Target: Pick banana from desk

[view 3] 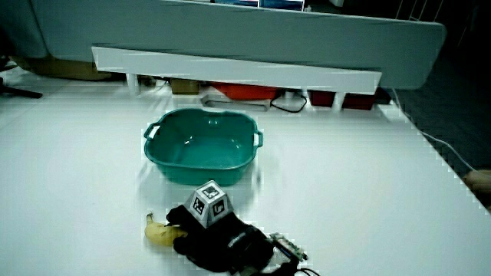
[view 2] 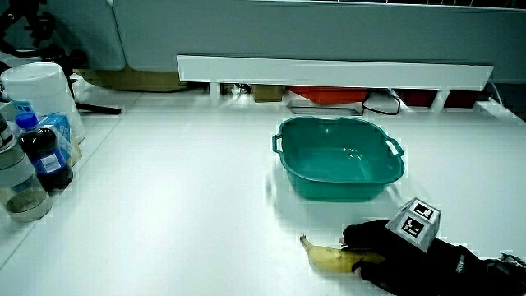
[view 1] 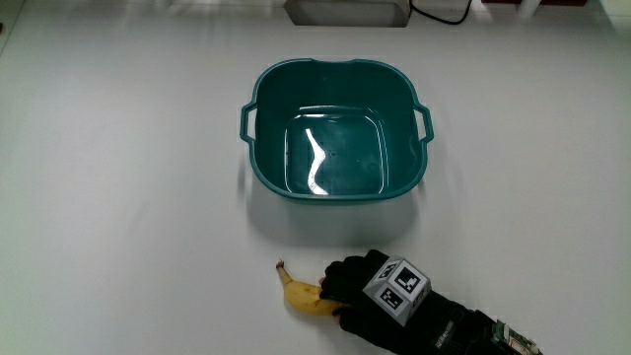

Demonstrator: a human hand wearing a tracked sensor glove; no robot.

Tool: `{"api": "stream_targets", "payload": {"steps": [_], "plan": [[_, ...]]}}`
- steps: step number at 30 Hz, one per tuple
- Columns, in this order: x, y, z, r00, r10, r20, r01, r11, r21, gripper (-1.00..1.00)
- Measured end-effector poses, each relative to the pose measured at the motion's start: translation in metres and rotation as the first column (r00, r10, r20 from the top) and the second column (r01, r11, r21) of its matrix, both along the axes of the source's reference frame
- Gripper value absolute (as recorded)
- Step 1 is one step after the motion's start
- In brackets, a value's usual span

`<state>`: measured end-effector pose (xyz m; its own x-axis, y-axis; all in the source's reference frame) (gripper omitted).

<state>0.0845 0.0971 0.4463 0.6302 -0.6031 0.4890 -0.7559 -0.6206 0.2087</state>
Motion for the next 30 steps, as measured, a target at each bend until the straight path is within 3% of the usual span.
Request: {"api": "stream_targets", "payload": {"steps": [9,16,21,23,25,30], "plan": [[-0.0011,0.0013,-0.0008,1.000,0.004,0.015,-0.004,1.0000,-0.002,1.00],[-0.0025,0.0032,-0.0016,1.000,-0.008,0.022,0.007,0.9998,0.017,1.00],[-0.0026,0.0036,0.0010,1.000,0.008,0.029,-0.008,0.9999,0.007,1.00],[-0.0024,0.0029,-0.0008,0.999,0.014,0.037,-0.013,0.9997,-0.019,1.00],[-0.0013,0.0031,0.0027,1.000,0.012,0.029,-0.012,0.9999,-0.003,1.00],[-0.0014,0.0028,0.0036,1.000,0.011,0.028,-0.010,0.9997,-0.024,1.00]]}}
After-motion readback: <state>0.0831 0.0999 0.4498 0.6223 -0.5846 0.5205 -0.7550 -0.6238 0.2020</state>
